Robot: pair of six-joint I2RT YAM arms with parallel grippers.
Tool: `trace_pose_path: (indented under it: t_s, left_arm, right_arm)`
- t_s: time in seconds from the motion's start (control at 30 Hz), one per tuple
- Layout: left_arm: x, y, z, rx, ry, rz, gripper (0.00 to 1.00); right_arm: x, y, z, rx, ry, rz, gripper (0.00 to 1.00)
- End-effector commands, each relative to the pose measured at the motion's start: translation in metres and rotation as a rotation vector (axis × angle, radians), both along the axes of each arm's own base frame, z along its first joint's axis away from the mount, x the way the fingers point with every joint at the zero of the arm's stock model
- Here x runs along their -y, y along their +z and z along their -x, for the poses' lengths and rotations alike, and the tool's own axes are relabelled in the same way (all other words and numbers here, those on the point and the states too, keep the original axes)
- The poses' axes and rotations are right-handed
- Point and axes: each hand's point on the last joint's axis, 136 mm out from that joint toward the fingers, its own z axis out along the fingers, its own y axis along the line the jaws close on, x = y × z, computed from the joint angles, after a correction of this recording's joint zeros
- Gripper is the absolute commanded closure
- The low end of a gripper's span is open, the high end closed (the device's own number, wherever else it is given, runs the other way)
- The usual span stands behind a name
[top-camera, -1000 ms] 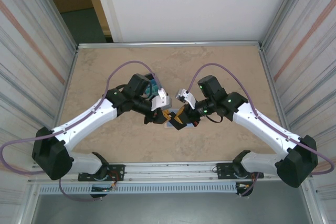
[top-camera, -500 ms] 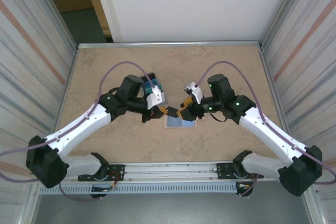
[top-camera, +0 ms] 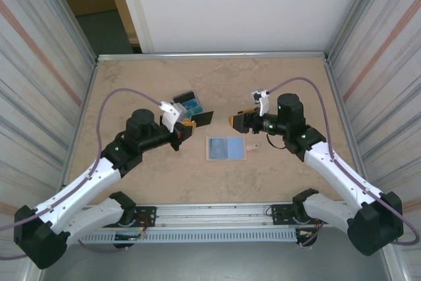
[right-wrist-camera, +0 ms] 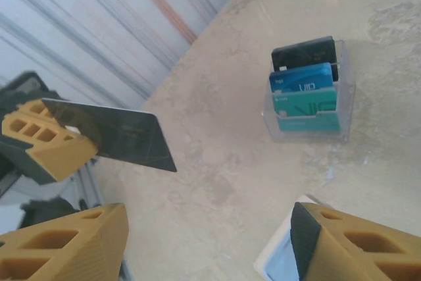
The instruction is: Take the credit cards out of the card holder
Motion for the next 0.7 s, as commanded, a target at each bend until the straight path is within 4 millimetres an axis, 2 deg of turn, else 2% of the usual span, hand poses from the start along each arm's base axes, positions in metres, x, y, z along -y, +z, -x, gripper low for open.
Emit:
trace_pose_path:
  t_s: [0.0, 0.2, 0.43, 0.67]
  left_arm:
    - [-0.004, 0.034, -0.006, 0.021, 0.072, 0.166, 1.0]
    - [0.005, 0.043, -0.005, -0.014, 0.035, 0.273, 1.0]
    - [0.019, 0.049, -0.003, -0.06, -0.041, 0.35, 1.0]
    - [0.028, 0.059, 0.002, -0.054, -0.111, 0.362, 1.0]
  right_arm:
    - [-0.007, 0.012, -0.012, -0.043, -0.015, -0.128, 0.34]
    - [-0.028, 0.028, -0.005, -0.032, 0.12, -0.242, 0.37]
    - [-0.051, 0.046, 0.022, 0.084, 0.25, -0.244, 0.41]
    - [-0.055, 0.056, 0.023, 0.122, 0.256, -0.239, 0.47]
